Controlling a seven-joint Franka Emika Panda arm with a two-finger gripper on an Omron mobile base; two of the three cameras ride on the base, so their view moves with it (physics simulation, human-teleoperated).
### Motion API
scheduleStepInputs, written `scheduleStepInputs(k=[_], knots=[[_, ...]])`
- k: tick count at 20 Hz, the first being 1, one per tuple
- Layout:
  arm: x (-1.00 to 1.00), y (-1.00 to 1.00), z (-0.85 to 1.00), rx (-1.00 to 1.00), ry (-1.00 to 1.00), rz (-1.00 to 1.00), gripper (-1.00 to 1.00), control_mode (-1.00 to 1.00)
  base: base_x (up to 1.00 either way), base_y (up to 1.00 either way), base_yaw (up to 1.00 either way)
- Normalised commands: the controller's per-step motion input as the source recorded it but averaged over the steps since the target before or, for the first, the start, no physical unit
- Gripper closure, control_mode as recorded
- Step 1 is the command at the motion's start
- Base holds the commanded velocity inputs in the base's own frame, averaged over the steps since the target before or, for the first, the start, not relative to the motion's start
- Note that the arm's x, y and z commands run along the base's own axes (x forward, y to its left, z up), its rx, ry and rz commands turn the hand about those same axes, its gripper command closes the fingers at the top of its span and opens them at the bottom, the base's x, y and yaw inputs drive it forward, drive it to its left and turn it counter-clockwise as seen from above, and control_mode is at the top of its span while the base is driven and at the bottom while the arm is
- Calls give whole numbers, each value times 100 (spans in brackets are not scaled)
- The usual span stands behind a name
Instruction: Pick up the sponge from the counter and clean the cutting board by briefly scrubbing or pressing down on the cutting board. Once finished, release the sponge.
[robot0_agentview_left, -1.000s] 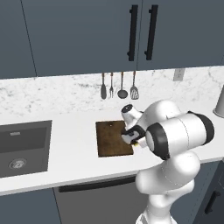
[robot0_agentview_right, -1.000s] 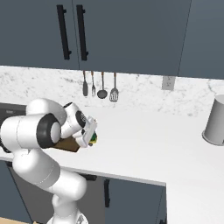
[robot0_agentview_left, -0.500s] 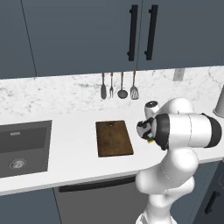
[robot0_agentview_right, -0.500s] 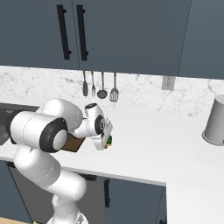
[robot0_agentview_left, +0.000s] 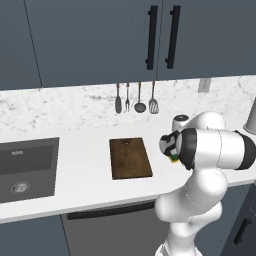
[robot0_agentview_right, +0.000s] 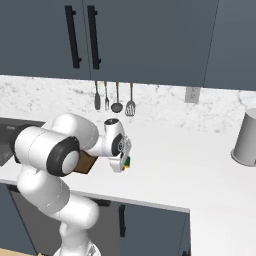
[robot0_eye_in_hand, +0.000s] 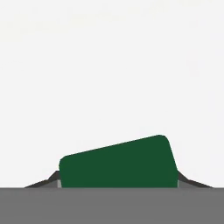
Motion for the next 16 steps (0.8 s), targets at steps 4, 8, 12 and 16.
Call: scheduleStepInputs(k=[4, 8, 12, 16], knots=[[0, 0, 0, 3, 0, 0, -100, -100, 0, 0, 0], [0, 0, 0, 1, 0, 0, -100, -100, 0, 0, 0], [0, 0, 1, 0, -1, 0, -100, -100, 0, 0, 0], [0, 0, 14, 0, 0, 0, -100, -100, 0, 0, 0]])
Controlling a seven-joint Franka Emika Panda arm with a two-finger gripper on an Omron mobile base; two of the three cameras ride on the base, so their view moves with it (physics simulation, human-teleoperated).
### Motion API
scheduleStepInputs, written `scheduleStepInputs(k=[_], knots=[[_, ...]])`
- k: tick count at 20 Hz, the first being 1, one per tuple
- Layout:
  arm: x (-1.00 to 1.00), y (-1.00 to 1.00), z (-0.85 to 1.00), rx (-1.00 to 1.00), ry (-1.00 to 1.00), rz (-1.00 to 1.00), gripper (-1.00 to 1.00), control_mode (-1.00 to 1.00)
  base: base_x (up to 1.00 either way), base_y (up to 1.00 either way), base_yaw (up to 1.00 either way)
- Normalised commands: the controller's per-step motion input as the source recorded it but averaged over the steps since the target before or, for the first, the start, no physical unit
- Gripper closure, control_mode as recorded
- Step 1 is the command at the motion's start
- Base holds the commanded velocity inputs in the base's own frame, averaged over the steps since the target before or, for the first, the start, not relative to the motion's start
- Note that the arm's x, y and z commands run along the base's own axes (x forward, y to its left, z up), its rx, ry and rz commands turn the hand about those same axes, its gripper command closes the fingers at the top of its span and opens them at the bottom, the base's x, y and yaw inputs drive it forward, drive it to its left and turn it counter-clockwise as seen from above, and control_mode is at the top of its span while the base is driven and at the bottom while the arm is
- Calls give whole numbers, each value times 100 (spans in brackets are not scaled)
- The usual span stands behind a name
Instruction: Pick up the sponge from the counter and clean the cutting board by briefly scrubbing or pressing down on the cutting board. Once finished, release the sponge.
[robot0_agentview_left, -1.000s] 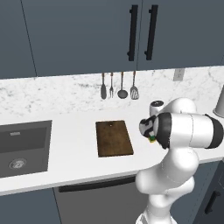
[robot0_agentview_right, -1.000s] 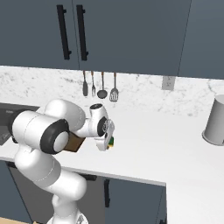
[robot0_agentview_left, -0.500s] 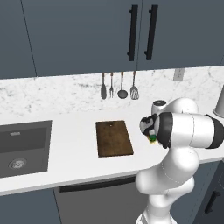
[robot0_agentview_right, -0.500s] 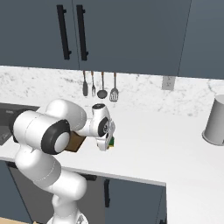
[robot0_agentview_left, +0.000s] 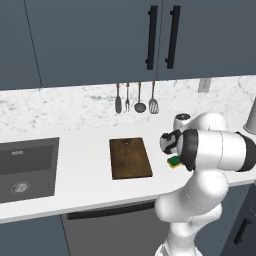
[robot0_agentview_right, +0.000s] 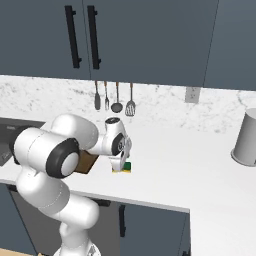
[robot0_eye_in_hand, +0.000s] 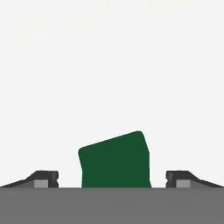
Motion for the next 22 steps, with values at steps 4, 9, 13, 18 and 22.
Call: scheduleStepInputs(k=[4, 9, 13, 18, 22], knots=[[-16, 0, 38, 3, 0, 0, -100, -100, 0, 0, 0], [-23, -1, 57, 6, 0, 0, -100, -100, 0, 0, 0], [-20, -7, 50, 6, 0, 0, -100, -100, 0, 0, 0], [-37, -17, 31, 6, -3, 0, -100, -100, 0, 0, 0], [-55, -35, 9, 8, -4, 0, -100, -100, 0, 0, 0]])
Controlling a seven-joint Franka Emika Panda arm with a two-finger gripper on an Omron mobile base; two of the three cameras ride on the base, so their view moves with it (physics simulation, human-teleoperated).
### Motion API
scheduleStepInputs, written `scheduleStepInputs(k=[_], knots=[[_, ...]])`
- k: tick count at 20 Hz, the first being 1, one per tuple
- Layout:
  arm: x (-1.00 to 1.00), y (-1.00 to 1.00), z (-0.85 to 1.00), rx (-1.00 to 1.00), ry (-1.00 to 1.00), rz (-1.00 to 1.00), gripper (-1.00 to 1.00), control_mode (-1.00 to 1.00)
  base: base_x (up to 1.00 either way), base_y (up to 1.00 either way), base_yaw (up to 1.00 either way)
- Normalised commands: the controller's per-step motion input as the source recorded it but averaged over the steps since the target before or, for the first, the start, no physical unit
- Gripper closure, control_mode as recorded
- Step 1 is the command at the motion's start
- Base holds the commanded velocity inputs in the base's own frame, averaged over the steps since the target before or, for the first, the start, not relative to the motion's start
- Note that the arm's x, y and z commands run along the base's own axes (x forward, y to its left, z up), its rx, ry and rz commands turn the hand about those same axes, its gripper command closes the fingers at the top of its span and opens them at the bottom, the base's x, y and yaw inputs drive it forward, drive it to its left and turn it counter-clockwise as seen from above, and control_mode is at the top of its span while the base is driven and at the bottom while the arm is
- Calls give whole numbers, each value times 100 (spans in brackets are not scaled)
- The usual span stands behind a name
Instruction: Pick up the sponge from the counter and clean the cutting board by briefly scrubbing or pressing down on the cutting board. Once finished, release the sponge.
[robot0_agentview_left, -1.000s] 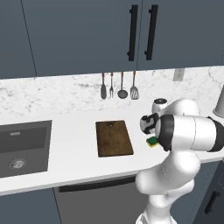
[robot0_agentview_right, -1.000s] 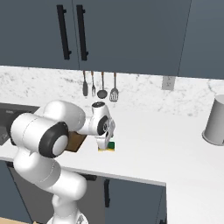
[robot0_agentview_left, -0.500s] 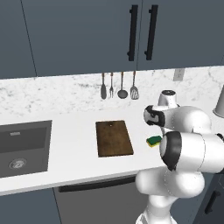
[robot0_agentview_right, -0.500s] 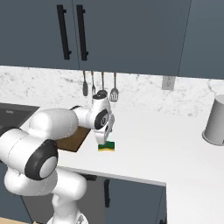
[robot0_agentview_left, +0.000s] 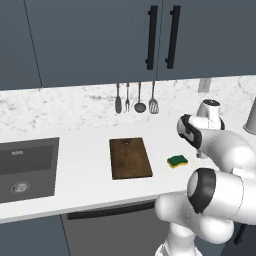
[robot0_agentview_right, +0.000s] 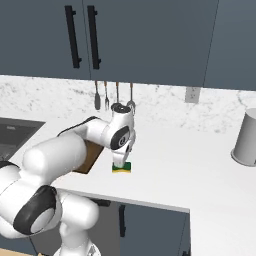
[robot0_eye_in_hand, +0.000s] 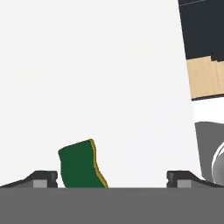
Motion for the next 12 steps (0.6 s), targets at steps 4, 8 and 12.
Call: scheduleStepInputs(k=[4, 8, 12], knots=[[-67, -41, 0, 9, -4, 0, -100, -100, 0, 0, 0], [-60, -36, 0, 7, -5, 0, -100, -100, 0, 0, 0], [-26, -21, 3, 4, -8, 0, -100, -100, 0, 0, 0]])
